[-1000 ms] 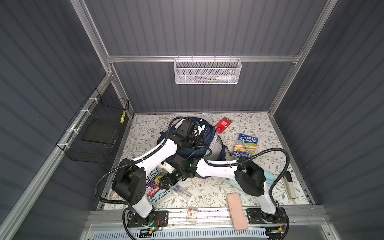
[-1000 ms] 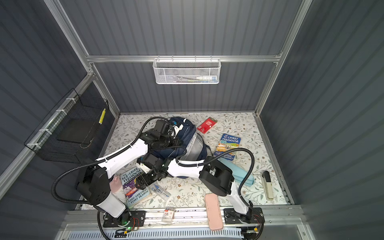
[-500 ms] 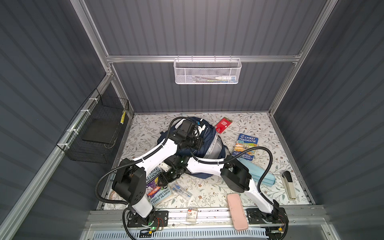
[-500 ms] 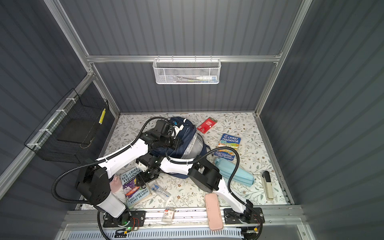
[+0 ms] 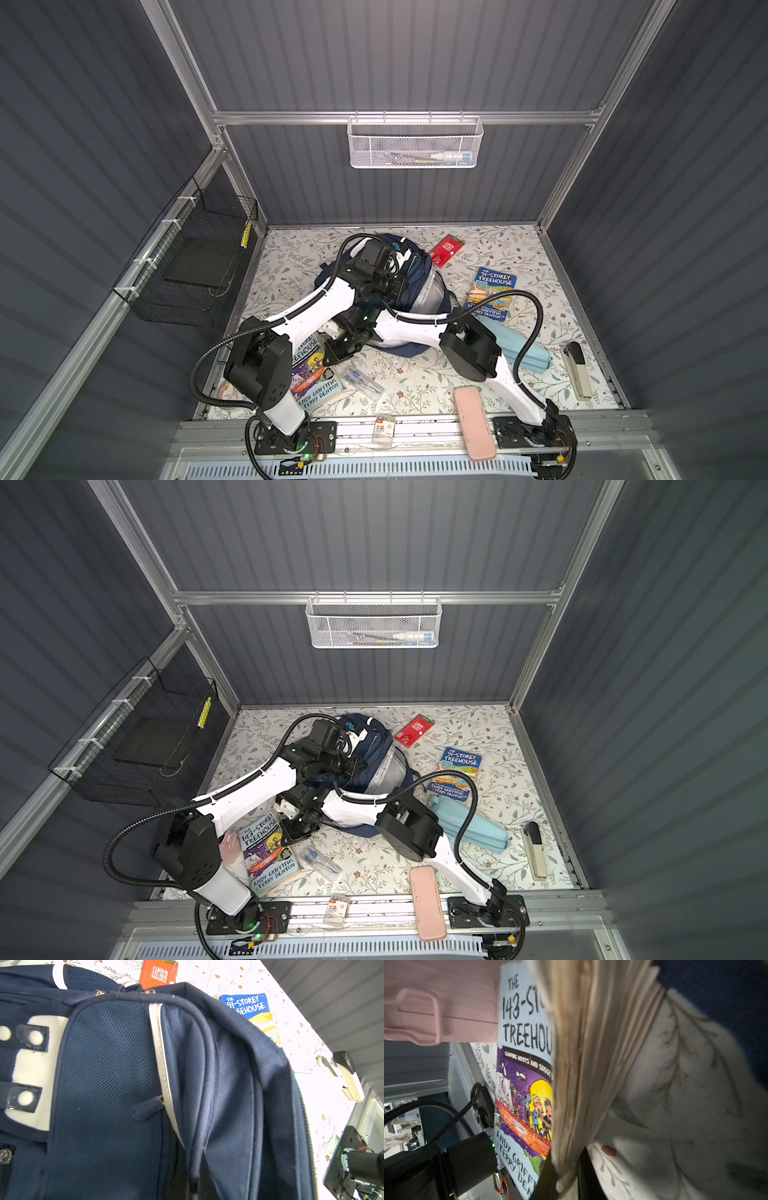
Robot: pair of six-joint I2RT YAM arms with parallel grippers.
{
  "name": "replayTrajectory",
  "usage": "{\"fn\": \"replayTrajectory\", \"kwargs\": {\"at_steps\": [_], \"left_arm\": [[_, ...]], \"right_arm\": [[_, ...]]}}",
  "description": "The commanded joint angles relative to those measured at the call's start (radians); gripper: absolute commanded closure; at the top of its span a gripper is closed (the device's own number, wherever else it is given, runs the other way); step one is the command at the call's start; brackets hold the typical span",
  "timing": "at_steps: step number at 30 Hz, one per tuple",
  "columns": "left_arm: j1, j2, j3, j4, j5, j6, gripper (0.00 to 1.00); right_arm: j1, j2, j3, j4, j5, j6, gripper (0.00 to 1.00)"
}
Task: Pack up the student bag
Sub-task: 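Reach the right gripper to the 143-Storey Treehouse book and grasp it, then lift the book with the right gripper and carry it toward the open backpack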
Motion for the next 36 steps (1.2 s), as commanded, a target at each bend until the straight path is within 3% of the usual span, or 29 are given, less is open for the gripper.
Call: {"fn": "replayTrajectory", "kwargs": {"at_steps": [1, 3, 17, 23, 27, 30, 36], "left_arm": [[-0.006, -0.025, 0.006, 0.066, 0.008, 0.003, 1.0], [-0.006, -0.029, 0.006, 0.06, 0.005, 0.006, 1.0], [0.01, -0.036, 0.084, -0.013, -0.062, 0.045, 1.0], [0.011, -0.033, 0.128, -0.038, -0.086, 0.071, 1.0], [0.013, -0.025, 0.159, -0.046, -0.082, 0.082, 1.0], [0.014, -0.006, 0.164, -0.048, -0.093, 0.092, 1.0], [0.023, 0.032, 0.186, -0.038, -0.082, 0.086, 1.0]], "right_arm": [[0.007, -0.041, -0.065, 0.059, 0.011, -0.013, 0.95], [0.007, -0.08, -0.106, 0.089, 0.037, -0.012, 1.0], [0.017, -0.381, -0.424, 0.412, 0.083, 0.135, 1.0], [0.024, -0.48, -0.478, 0.433, 0.131, 0.132, 1.0], [0.026, -0.57, -0.597, 0.525, 0.16, 0.173, 1.0], [0.064, -0.639, -0.617, 0.455, 0.276, 0.105, 1.0], [0.069, -0.768, -0.733, 0.48, 0.338, 0.148, 1.0]]}}
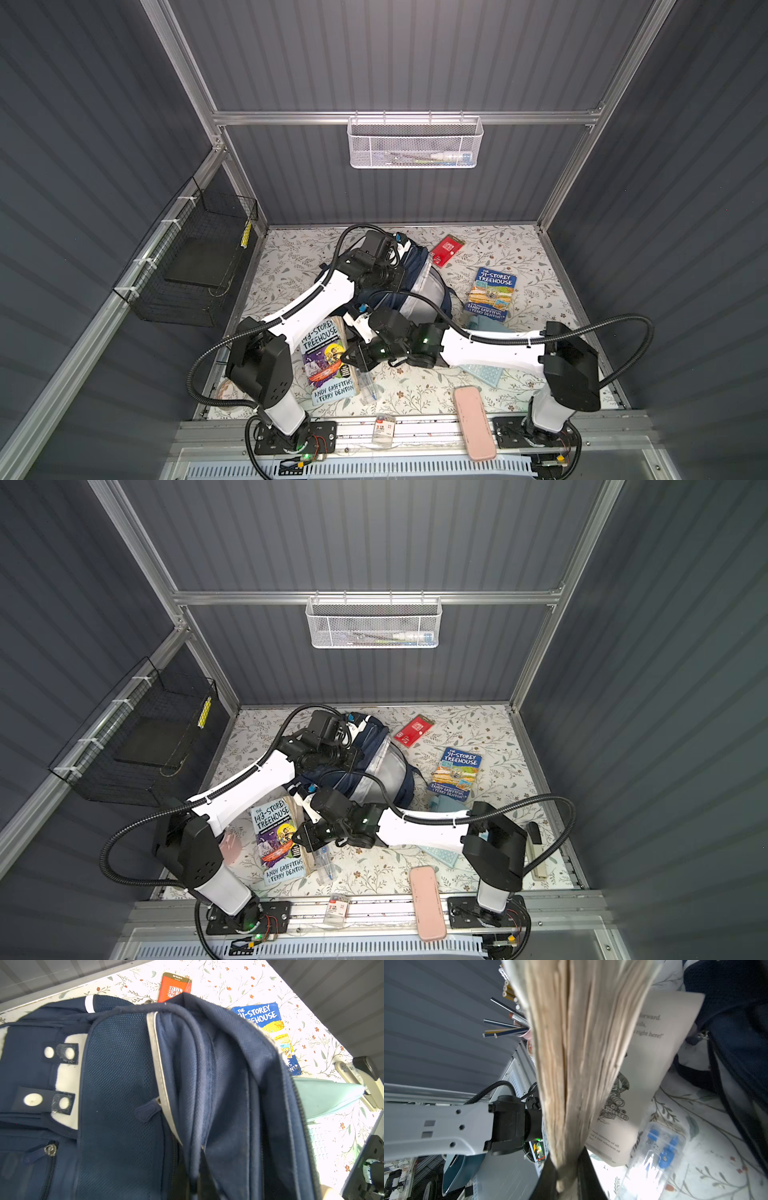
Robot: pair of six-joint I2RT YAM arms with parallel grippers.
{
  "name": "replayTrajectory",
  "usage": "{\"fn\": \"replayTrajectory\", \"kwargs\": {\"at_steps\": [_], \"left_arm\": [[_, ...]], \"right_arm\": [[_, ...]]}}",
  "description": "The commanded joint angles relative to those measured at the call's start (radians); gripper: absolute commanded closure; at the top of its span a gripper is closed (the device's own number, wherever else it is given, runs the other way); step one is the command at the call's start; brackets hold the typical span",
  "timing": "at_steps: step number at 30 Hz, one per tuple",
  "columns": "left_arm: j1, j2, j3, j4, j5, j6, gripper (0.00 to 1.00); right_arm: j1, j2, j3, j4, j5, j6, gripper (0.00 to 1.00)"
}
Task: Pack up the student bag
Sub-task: 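Lift the book with the right gripper and carry it toward the open backpack, then lower the 143-Storey book into the backpack opening with the right gripper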
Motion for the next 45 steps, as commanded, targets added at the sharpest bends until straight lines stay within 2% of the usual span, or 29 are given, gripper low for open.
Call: {"fn": "replayTrajectory", "kwargs": {"at_steps": [1, 5, 11, 14, 20, 26, 30, 34, 36, 38, 40, 42, 45], "left_arm": [[0.012, 0.015, 0.061, 0.071, 0.016, 0.032, 1.0], [0.012, 0.032, 0.059, 0.084, 0.03, 0.019, 1.0], [0.012, 0.036, 0.059, 0.091, 0.026, 0.008, 1.0], [0.012, 0.043, 0.066, 0.086, 0.029, 0.005, 1.0], [0.012, 0.063, 0.107, 0.021, 0.012, 0.001, 1.0], [0.012, 0.076, 0.127, -0.008, -0.026, -0.005, 1.0], [0.012, 0.095, 0.137, -0.009, 0.013, -0.014, 1.0], [0.012, 0.086, 0.128, 0.003, 0.033, -0.024, 1.0], [0.012, 0.087, 0.137, -0.028, -0.008, -0.014, 1.0], [0.012, 0.07, 0.124, -0.028, -0.023, -0.008, 1.0], [0.012, 0.046, 0.098, 0.007, 0.009, -0.018, 1.0], [0.012, 0.031, 0.092, 0.02, 0.078, -0.033, 1.0], [0.012, 0.006, 0.1, 0.019, 0.124, -0.055, 1.0]], "right_arm": [[-0.004, -0.093, -0.028, 0.038, 0.093, -0.006, 1.0], [-0.022, -0.171, -0.028, -0.07, 0.109, -0.052, 1.0], [-0.058, -0.294, -0.119, -0.168, 0.109, -0.007, 1.0], [-0.075, -0.408, -0.215, -0.171, 0.122, 0.03, 1.0], [-0.086, -0.691, -0.334, -0.314, 0.237, 0.087, 1.0], [-0.271, -0.959, -0.483, -0.398, 0.152, 0.116, 1.0], [-0.379, -1.072, -0.502, -0.52, 0.148, 0.107, 1.0], [-0.53, -1.073, -0.513, -0.534, 0.049, 0.096, 1.0], [-0.574, -1.072, -0.502, -0.52, 0.04, 0.083, 1.0], [-0.632, -1.05, -0.496, -0.491, 0.022, 0.076, 1.0], [-0.691, -0.987, -0.49, -0.433, -0.045, 0.079, 1.0], [-0.697, -0.916, -0.485, -0.35, -0.058, 0.085, 1.0], [-0.698, -0.787, -0.47, -0.22, -0.111, 0.105, 1.0]]}}
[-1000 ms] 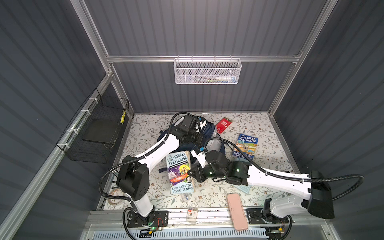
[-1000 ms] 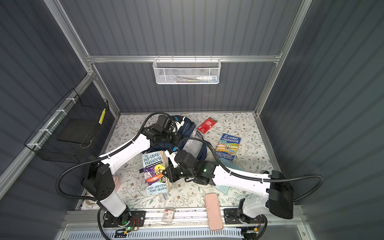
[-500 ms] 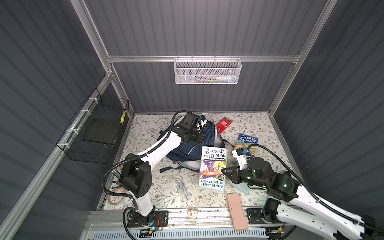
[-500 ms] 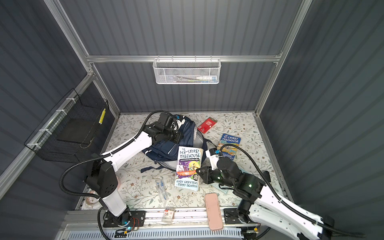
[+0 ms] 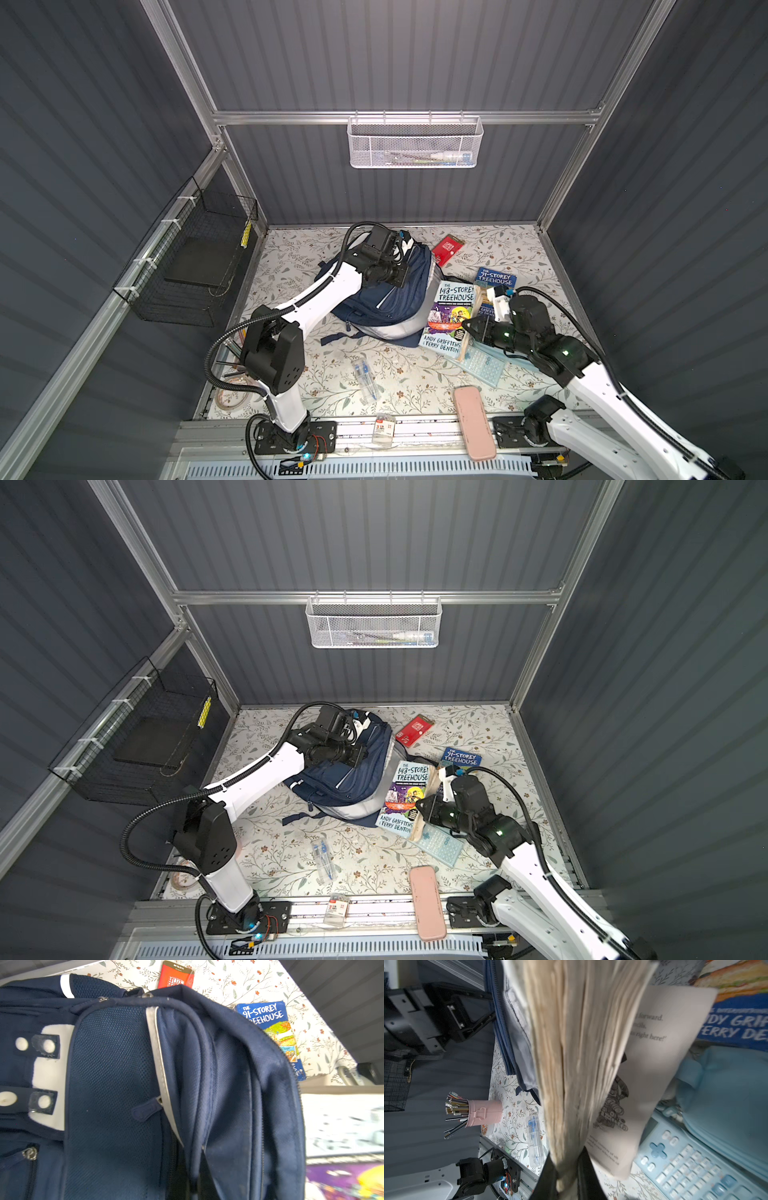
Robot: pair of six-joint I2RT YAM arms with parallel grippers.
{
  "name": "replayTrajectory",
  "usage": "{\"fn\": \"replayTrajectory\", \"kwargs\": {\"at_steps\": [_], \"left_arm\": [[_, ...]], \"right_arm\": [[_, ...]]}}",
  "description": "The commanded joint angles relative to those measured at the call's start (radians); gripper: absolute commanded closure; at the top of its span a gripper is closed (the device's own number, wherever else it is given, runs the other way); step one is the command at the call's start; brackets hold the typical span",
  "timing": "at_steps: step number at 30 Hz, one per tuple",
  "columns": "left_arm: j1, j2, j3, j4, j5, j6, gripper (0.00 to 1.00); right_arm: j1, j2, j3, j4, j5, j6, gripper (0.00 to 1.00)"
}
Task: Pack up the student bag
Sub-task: 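Lower the 143-Storey book into the backpack opening with the right gripper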
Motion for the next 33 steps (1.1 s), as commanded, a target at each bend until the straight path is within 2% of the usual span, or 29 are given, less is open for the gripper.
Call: {"fn": "replayTrajectory", "kwargs": {"at_steps": [1, 5, 7, 10, 15, 19, 23, 26, 28, 30, 33], "left_arm": [[0.007, -0.094, 0.015, 0.051, 0.103, -0.025, 1.0], [0.007, -0.135, 0.014, 0.048, 0.124, -0.053, 1.0], [0.007, -0.152, 0.012, 0.062, 0.188, -0.072, 1.0], [0.007, -0.153, 0.021, 0.056, 0.219, -0.083, 1.0], [0.007, -0.152, 0.029, 0.024, 0.173, -0.069, 1.0], [0.007, -0.168, 0.03, 0.027, 0.176, -0.077, 1.0], [0.007, -0.176, 0.047, 0.018, 0.182, -0.082, 1.0], [0.007, -0.18, 0.057, 0.019, 0.204, -0.087, 1.0], [0.01, -0.189, 0.051, 0.037, 0.239, -0.105, 1.0], [0.013, -0.2, 0.058, 0.015, 0.21, -0.117, 1.0], [0.035, -0.236, 0.042, 0.011, 0.185, -0.109, 1.0]], "right_arm": [[0.001, 0.11, 0.049, 0.242, -0.087, 0.016, 1.0], [0.0, 0.27, 0.097, 0.408, -0.067, 0.029, 1.0], [0.008, 0.388, 0.118, 0.526, -0.067, 0.065, 1.0], [0.053, 0.535, 0.172, 0.621, 0.024, 0.081, 1.0], [0.1, 0.774, 0.272, 0.818, 0.043, 0.158, 1.0], [0.136, 0.943, 0.36, 0.932, 0.133, 0.212, 1.0], [0.189, 1.09, 0.488, 0.93, 0.257, 0.213, 1.0], [0.209, 1.199, 0.549, 0.985, 0.309, 0.275, 1.0], [0.214, 1.26, 0.597, 0.995, 0.326, 0.303, 1.0], [0.225, 1.291, 0.654, 0.929, 0.341, 0.295, 1.0], [0.239, 1.314, 0.68, 0.933, 0.309, 0.281, 0.97]]}}
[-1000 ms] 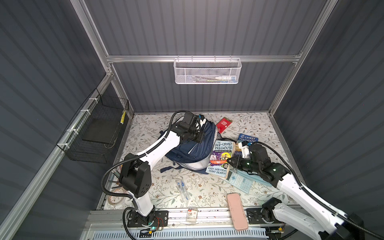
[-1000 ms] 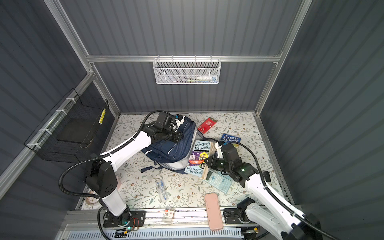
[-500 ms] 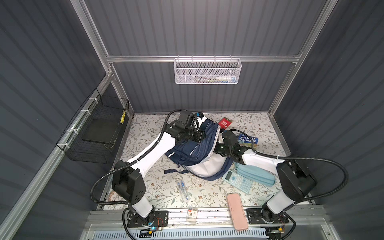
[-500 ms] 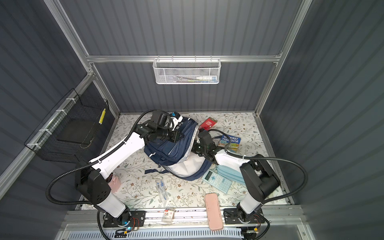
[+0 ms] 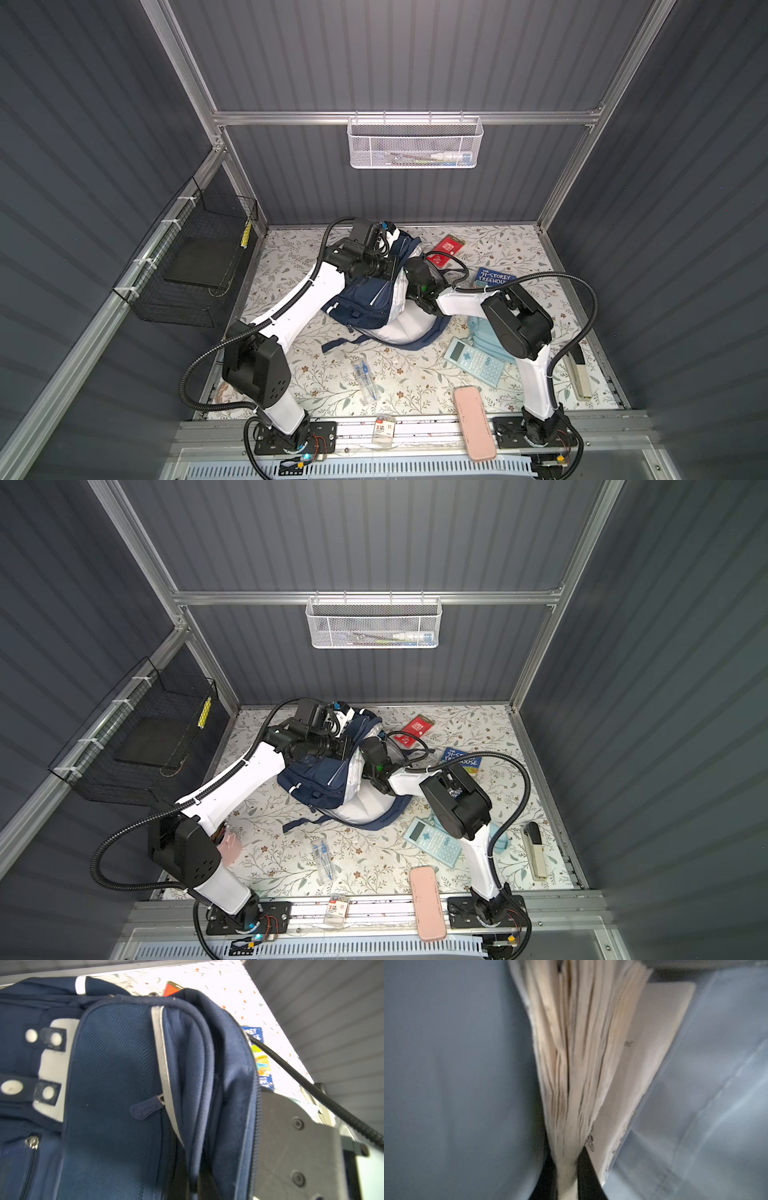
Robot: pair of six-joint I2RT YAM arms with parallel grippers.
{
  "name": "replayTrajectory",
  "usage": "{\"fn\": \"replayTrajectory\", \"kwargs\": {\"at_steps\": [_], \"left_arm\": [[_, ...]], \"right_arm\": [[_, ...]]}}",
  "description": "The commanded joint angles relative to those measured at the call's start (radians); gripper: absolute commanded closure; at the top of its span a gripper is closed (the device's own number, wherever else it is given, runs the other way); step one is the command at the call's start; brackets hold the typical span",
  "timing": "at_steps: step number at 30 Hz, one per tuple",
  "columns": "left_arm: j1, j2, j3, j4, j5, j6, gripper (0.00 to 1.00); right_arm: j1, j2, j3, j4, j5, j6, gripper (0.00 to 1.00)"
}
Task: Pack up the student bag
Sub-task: 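Lower the 143-Storey book into the backpack opening with the right gripper, then release the book and move the right gripper to the 91-Storey Treehouse book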
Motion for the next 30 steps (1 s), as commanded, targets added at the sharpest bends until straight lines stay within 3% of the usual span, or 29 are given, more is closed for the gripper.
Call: {"fn": "replayTrajectory", "kwargs": {"at_steps": [1, 2, 6, 10, 12, 14, 16, 18, 24, 28, 30], "left_arm": [[-0.014, -0.124, 0.032, 0.077, 0.12, -0.016, 1.0], [-0.005, -0.125, 0.029, 0.075, 0.118, -0.011, 1.0], [0.022, -0.126, -0.018, 0.103, 0.103, -0.024, 1.0], [0.034, -0.152, -0.085, 0.169, 0.016, -0.048, 1.0], [0.037, -0.163, -0.135, 0.208, -0.007, -0.032, 1.0], [0.042, -0.164, -0.188, 0.28, -0.031, -0.025, 1.0], [0.049, -0.15, -0.197, 0.28, -0.027, -0.03, 1.0], [0.052, -0.155, -0.216, 0.301, -0.032, -0.052, 1.0], [0.06, -0.156, -0.253, 0.355, -0.017, -0.107, 1.0], [0.06, -0.138, -0.268, 0.373, 0.009, -0.127, 1.0], [0.06, -0.15, -0.294, 0.41, 0.026, -0.149, 1.0]], "right_arm": [[0.021, 0.034, 0.043, 0.021, 0.015, -0.01, 0.95], [0.021, 0.033, 0.045, 0.016, -0.006, -0.016, 0.91], [0.002, 0.022, 0.052, -0.015, -0.129, -0.029, 0.55], [0.002, -0.058, 0.026, -0.122, -0.151, -0.098, 0.4], [0.002, -0.084, 0.077, -0.291, -0.183, -0.177, 0.28], [0.001, -0.108, 0.114, -0.438, -0.185, -0.258, 0.24], [-0.005, -0.173, 0.009, -0.37, -0.188, -0.257, 0.2], [-0.023, -0.226, -0.075, -0.308, -0.245, -0.218, 0.04], [-0.043, -0.386, -0.243, -0.316, -0.263, -0.19, 0.01], [-0.046, -0.497, -0.282, -0.455, -0.247, -0.248, 0.01], [-0.047, -0.587, -0.305, -0.53, -0.185, -0.298, 0.01]]}}
